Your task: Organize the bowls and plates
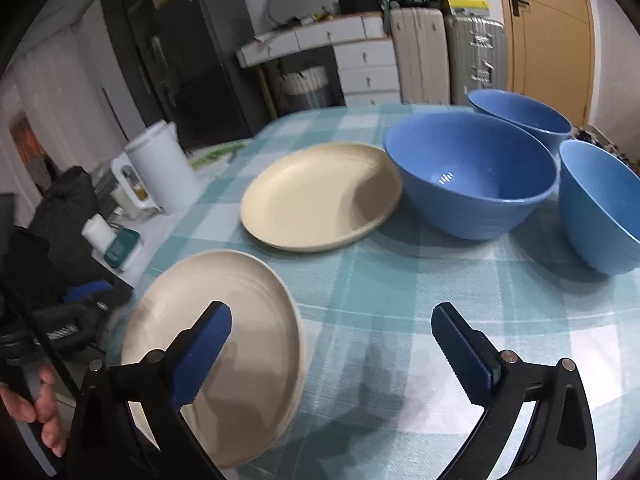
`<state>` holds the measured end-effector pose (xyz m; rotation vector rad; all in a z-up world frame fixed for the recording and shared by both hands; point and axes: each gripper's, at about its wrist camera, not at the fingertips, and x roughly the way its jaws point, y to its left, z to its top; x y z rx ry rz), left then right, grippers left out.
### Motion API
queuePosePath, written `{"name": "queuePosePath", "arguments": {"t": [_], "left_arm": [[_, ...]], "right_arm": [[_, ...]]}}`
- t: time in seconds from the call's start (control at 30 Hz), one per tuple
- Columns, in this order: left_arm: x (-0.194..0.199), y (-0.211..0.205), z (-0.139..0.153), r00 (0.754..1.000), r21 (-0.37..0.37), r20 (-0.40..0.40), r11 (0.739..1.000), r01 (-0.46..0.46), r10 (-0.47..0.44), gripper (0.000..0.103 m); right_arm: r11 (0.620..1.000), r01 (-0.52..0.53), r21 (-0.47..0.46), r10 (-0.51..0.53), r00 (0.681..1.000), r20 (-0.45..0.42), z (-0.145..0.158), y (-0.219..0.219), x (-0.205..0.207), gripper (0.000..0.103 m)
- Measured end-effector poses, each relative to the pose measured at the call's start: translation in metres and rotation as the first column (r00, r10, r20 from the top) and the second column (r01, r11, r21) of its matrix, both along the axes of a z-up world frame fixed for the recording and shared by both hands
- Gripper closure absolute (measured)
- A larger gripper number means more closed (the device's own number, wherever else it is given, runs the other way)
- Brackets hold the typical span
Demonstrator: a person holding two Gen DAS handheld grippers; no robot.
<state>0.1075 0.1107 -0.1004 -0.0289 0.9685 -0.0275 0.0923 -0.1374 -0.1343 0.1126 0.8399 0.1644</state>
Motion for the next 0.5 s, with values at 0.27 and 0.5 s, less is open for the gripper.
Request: {"name": "queuePosePath", "arguments": {"t": [0.27,0.5], "left_arm": [[-0.005,0.002,0.024,0.990,0.023,0.137,0.999,-0.028,0.024,0.052],[-0.010,-0.004,0.032,0.970,0.134,0.236,0.987,-0.091,0.058,0.015]], "right_arm": [[0.994,-0.104,-0.030,0.107,0.986,0.126,0.020,0.014,-0.012,0.001],[0.988,-0.120,0.098,0.118,0.992,0.035,0.013,0.004,-0.003,0.001]]}}
